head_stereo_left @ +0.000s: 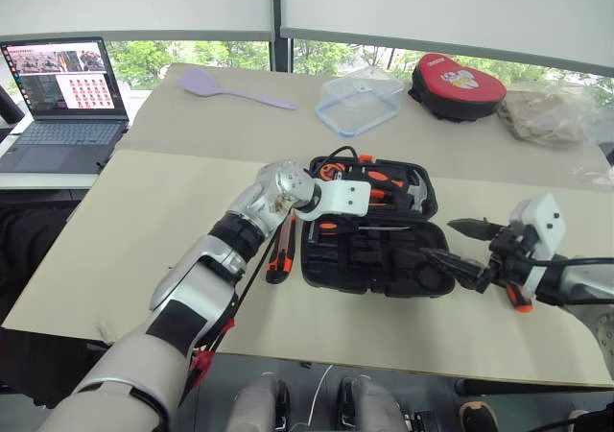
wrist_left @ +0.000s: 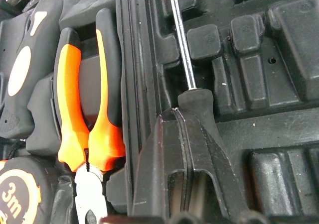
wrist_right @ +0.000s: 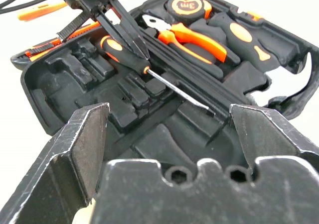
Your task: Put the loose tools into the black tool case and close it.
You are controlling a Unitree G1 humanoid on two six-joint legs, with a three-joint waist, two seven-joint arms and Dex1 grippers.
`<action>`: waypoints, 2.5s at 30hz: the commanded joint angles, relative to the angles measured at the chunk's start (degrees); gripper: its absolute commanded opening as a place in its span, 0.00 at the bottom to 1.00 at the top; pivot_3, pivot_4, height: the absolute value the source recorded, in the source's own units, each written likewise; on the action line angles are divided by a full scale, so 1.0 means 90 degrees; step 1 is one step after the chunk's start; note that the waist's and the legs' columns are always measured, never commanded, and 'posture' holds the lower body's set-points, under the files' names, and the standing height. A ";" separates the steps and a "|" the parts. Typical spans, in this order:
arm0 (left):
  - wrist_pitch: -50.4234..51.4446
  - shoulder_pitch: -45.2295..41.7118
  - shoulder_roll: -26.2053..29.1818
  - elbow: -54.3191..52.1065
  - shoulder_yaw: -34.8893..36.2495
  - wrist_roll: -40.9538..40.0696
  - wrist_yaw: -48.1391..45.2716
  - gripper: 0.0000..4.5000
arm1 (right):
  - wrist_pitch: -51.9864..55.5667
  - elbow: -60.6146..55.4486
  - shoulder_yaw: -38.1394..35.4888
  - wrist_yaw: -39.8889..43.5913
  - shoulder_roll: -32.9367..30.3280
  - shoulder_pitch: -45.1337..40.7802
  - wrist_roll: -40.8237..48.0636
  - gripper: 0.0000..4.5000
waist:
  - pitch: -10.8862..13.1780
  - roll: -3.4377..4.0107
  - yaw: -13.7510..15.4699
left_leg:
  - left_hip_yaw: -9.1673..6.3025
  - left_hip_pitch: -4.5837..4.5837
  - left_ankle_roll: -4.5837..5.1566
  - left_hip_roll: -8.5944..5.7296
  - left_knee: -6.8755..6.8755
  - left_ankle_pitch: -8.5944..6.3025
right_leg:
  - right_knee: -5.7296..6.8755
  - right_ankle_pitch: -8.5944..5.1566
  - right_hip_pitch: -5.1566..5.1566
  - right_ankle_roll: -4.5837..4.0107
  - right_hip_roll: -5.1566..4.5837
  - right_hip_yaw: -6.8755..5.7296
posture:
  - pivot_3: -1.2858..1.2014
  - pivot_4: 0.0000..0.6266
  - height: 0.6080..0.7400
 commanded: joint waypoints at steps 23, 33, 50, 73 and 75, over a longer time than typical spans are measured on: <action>0.3064 0.0943 0.1398 -0.3259 0.2350 -0.2931 -0.1735 0.12 | 0.0173 -0.0117 -0.2061 0.0223 -0.0097 0.1355 -0.0030 1.00 | -0.0003 0.0014 -0.0073 | -0.0010 -0.0031 0.0025 0.0000 0.0040 -0.0016 | 0.0000 0.0010 -0.0011 0.0024 -0.0009 -0.0001 | 0.52 0.24 0.93; 0.5847 0.2971 0.3244 -0.6370 0.3619 -0.5464 -0.2017 0.89 | 0.0594 -0.0106 -0.2925 -0.0127 0.0268 0.2456 -0.0007 1.00 | -0.0004 0.0027 -0.0131 | -0.0021 0.0003 0.0016 -0.0002 0.0042 -0.0016 | 0.0003 0.0007 0.0024 0.0028 -0.0009 0.0034 | 0.52 0.24 0.93; 0.6166 0.3481 0.3834 -0.7705 0.3602 -0.6456 -0.1066 1.00 | -0.0066 0.2955 -0.0591 -0.0454 0.0013 0.0654 -0.1645 0.94 | -0.0005 0.0051 -0.0182 | -0.0007 0.0020 -0.0005 -0.0003 0.0038 -0.0001 | 0.0013 0.0008 0.0023 0.0023 0.0011 0.0043 | 0.52 0.24 0.93; 0.5542 0.3533 0.4355 -0.7273 0.3358 -0.6276 -0.1056 1.00 | -0.1970 0.1886 0.1085 0.2953 -0.0827 -0.1529 -0.1228 0.23 | 0.0000 0.0093 -0.0309 | 0.0001 0.0031 -0.0019 0.0009 0.0022 0.0005 | 0.0008 0.0002 0.0016 0.0028 0.0034 0.0050 | 0.52 0.24 0.93; 0.5411 0.3504 0.4382 -0.7234 0.3260 -0.6194 -0.1092 1.00 | -0.2897 0.2387 0.1587 0.3135 -0.0696 -0.1967 -0.1810 0.23 | 0.0001 0.0094 -0.0252 | -0.0002 0.0022 -0.0019 0.0006 0.0021 0.0006 | 0.0006 0.0008 0.0012 0.0011 0.0037 0.0049 | 0.52 0.24 0.93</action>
